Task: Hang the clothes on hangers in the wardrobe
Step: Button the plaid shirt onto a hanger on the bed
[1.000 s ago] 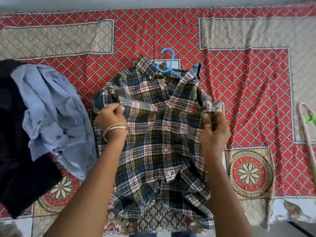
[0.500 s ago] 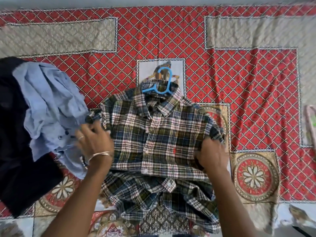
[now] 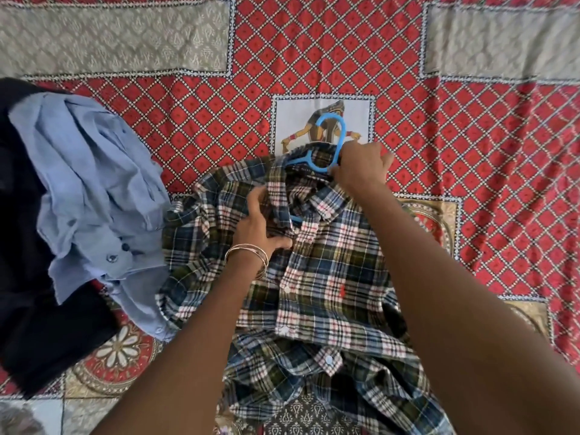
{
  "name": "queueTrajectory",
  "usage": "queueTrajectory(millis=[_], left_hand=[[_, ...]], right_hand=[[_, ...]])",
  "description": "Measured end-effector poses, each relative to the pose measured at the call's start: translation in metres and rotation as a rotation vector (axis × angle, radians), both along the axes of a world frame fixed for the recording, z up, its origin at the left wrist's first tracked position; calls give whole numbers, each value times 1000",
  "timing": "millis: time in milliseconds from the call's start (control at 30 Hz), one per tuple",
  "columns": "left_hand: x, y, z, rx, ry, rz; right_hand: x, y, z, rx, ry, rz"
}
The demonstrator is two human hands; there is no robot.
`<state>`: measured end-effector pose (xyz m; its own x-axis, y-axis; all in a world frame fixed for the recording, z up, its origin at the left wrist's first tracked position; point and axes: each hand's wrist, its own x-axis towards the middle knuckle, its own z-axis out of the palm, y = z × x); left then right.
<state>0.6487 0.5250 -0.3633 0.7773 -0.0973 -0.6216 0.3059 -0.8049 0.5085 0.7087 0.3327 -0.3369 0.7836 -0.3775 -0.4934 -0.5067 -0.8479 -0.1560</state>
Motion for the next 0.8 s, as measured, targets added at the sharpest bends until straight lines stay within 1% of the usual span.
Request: queueTrajectory(millis=[67, 133, 167, 233, 267, 333, 400, 433, 500, 567, 600, 633, 667, 700, 733, 800], left_hand=[[1, 9, -1, -21, 41, -13], [1, 14, 1, -9, 66, -89], [0, 15, 1, 12, 70, -152], [2, 15, -2, 66, 73, -270], [4, 15, -5, 86, 67, -292], [5, 15, -9, 96, 35, -282], [2, 15, -12, 76, -15, -245], [-2, 15, -12, 65, -57, -225], [-13, 17, -19, 14, -159, -177], [-18, 17, -22, -98, -253, -110], [-19, 19, -23, -93, -341, -143], [-14, 18, -24, -35, -454, -249], [-8, 19, -26, 37, -533, -361], [2, 20, -25, 87, -570, -438], [13, 16, -21, 116, -565, -501], [36, 12, -11, 144, -558, -542]], right_hand=[[7, 5, -8, 22, 15, -69], [15, -2, -8, 134, -3, -189], [19, -9, -6, 183, -29, -214], [33, -19, 2, 190, -83, -193], [39, -23, 7, 162, -99, -149], [47, -28, 11, 94, -71, -8], [48, -29, 7, 76, -27, 110], [44, -28, 5, 88, -50, 136], [33, -25, 1, 129, -203, 122], [18, -20, -2, 131, -401, 30], [10, -19, -4, 127, -479, -43], [4, -20, -7, 135, -524, -128], [-1, -20, -10, 158, -530, -198], [-7, -17, -14, 179, -513, -248], [-14, -18, -16, 194, -491, -274], [-26, -8, -18, 212, -449, -244]])
